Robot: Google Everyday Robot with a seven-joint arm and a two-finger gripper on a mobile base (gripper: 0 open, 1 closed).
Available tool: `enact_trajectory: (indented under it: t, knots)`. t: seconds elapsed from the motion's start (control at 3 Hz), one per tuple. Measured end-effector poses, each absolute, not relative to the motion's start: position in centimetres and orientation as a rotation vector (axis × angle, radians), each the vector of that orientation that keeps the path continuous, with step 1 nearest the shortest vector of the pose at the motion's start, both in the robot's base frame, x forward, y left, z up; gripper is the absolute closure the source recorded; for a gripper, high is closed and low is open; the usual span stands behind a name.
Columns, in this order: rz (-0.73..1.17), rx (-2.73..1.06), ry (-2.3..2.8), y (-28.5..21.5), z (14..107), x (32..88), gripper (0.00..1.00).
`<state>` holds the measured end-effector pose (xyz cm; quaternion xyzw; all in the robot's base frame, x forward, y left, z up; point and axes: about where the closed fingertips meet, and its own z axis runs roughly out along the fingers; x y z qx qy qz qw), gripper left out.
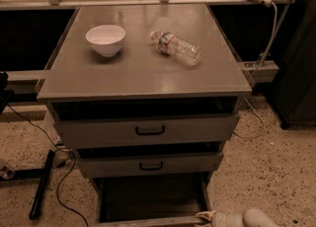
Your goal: Open bottom drawer
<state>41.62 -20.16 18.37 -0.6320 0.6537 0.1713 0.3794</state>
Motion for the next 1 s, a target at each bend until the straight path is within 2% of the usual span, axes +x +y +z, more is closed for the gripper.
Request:
enact_trajectory:
  t: [1.0]
  knots:
    - [0.438, -1.614, 1.670, -20.15, 18.37, 41.61, 0.12]
